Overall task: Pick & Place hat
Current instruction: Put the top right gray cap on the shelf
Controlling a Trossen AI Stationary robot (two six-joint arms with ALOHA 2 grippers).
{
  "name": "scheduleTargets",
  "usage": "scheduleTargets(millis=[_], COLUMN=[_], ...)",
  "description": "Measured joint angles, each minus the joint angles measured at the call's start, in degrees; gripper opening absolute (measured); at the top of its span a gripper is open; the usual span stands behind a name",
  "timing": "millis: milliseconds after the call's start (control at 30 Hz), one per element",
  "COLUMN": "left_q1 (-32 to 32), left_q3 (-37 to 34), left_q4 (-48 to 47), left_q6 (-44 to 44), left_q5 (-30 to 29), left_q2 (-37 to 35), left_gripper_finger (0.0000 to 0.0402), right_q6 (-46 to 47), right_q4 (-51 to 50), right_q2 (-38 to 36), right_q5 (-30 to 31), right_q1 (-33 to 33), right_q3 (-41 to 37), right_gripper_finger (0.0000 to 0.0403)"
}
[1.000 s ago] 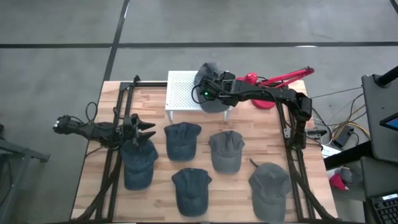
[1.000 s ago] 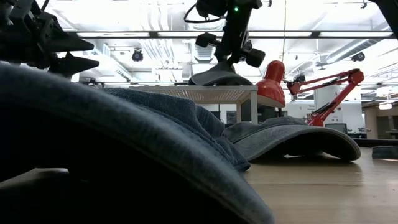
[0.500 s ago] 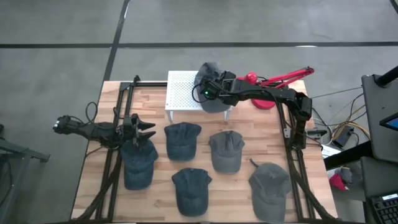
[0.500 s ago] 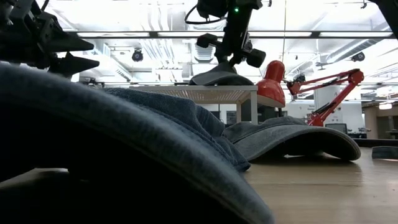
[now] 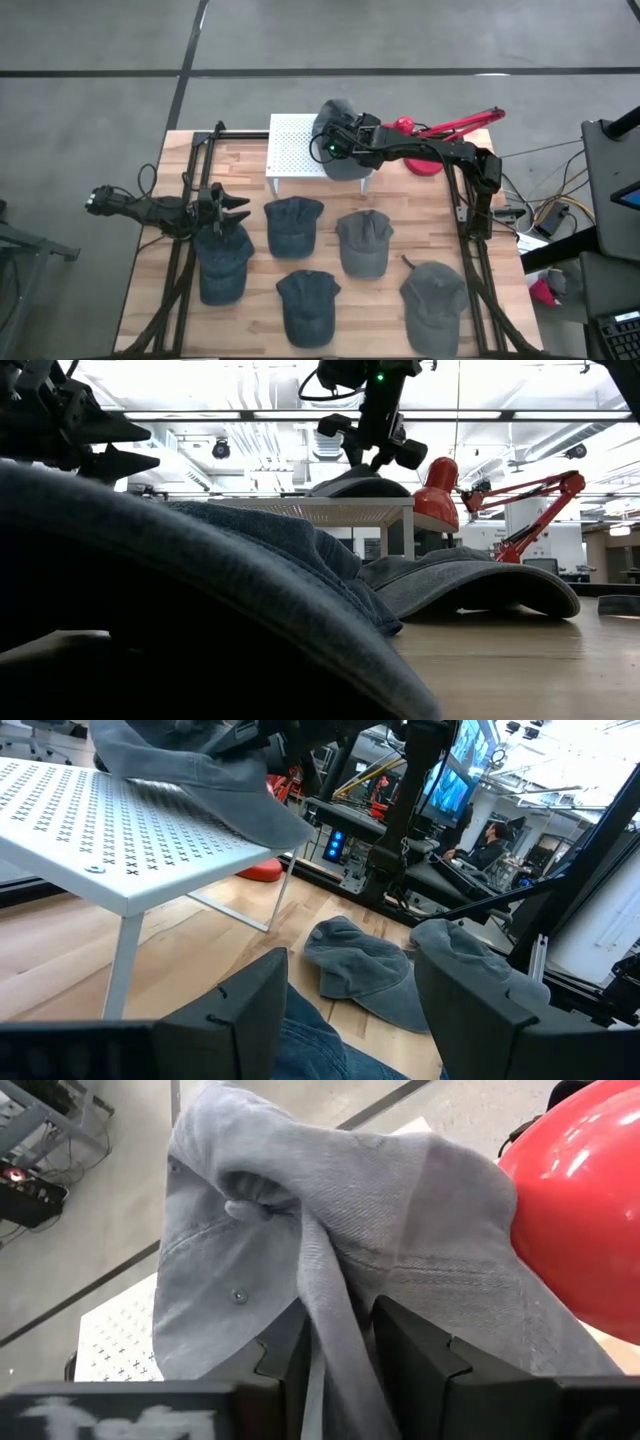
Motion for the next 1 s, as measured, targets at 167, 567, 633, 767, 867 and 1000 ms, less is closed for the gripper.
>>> scheduleTargets(millis=[167, 567, 633, 767, 867, 1000], left_q1=[0.0, 0.0, 0.0, 0.0, 0.0, 0.0], left_q3=[0.0, 0.0, 0.0, 0.0, 0.0, 0.0], left_q4=[0.0, 0.0, 0.0, 0.0, 0.0, 0.0], left_q6=[0.0, 0.0, 0.0, 0.0, 0.0, 0.0], left_q5=[0.0, 0.0, 0.0, 0.0, 0.0, 0.0], left_q2=[0.0, 0.0, 0.0, 0.0, 0.0, 0.0], left_gripper_finger=[0.0223, 0.0223, 0.0223, 0.0223, 0.0223, 0.0223], right_q6=[-0.1, -2.1, -3.8, -8.7, -12.2, -18.6], right_q4=[0.0, 0.0, 0.0, 0.0, 0.0, 0.0], right_q2=[0.0, -0.2, -0.2, -0.2, -0.2, -0.2], right_q5=[0.0, 0.0, 0.0, 0.0, 0.0, -0.9], right_q1=[0.0, -0.1, -0.1, -0.1, -0.1, 0.4], right_q3=[0.0, 0.1, 0.8, 2.9, 4.8, 7.7], right_gripper_finger=[0.0135, 0.0173, 0.0177, 0.0183, 0.0185, 0.0183])
